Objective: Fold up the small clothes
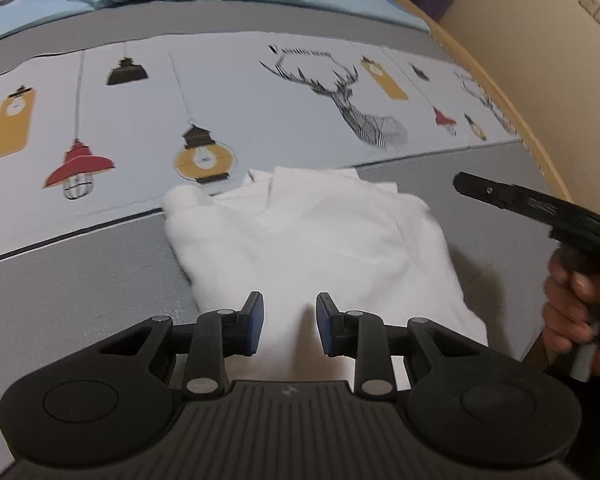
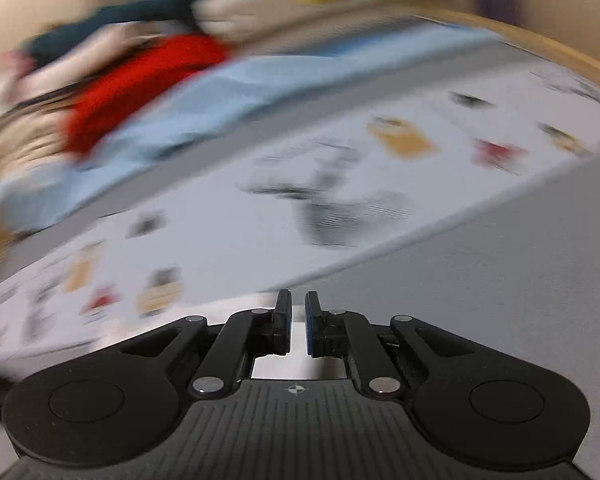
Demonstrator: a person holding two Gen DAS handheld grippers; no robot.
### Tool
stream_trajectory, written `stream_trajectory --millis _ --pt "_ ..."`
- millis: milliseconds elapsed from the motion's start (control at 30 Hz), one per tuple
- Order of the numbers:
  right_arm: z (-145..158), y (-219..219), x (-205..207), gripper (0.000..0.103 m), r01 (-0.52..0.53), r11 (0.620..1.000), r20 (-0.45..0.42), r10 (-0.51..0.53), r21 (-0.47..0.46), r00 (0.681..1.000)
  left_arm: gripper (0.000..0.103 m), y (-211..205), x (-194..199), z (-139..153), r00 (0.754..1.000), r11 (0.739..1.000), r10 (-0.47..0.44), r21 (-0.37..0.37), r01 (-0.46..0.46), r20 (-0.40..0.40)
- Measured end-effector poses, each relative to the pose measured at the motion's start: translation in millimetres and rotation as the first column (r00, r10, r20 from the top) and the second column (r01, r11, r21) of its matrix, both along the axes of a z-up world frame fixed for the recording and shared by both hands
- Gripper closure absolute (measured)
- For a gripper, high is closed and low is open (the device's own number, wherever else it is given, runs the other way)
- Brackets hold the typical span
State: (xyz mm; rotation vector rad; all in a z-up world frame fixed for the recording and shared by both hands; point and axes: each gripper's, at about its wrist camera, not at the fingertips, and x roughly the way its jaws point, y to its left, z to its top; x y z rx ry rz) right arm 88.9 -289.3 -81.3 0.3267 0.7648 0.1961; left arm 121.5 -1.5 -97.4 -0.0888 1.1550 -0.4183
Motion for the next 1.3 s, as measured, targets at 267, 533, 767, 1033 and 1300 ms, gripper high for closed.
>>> stream_trajectory --millis 267,533,767,1033,1300 --pt "-58 20 10 0.094 -0.184 0.977 -0.271 0.149 -0.107 0.951 0.074 -5 10 -29 0.998 0.996 0.019 0.093 -0.014 -0.058" --pt "-49 6 7 0.038 -0.11 0.992 -0.255 0.093 -0.053 0.963 0.051 5 12 -23 0.995 0.995 0.08 0.071 -0.076 -0.056" --pt "-74 -3 19 0.03 -0.003 0.999 -0.377 0.02 0.045 0.926 0.022 33 22 -50 0.949 0.963 0.267 0.009 -0.269 -0.169" --pt "-73 10 26 0.073 -0.01 0.993 -0.356 0.05 0.114 0.933 0.043 41 25 -73 0.938 0.951 0.258 -0.109 -0.289 -0.232" --pt "-60 20 39 0.091 0.048 0.977 -0.287 0.014 0.207 0.958 0.068 60 30 -35 0.975 0.971 0.212 -0.097 -0.217 -0.059"
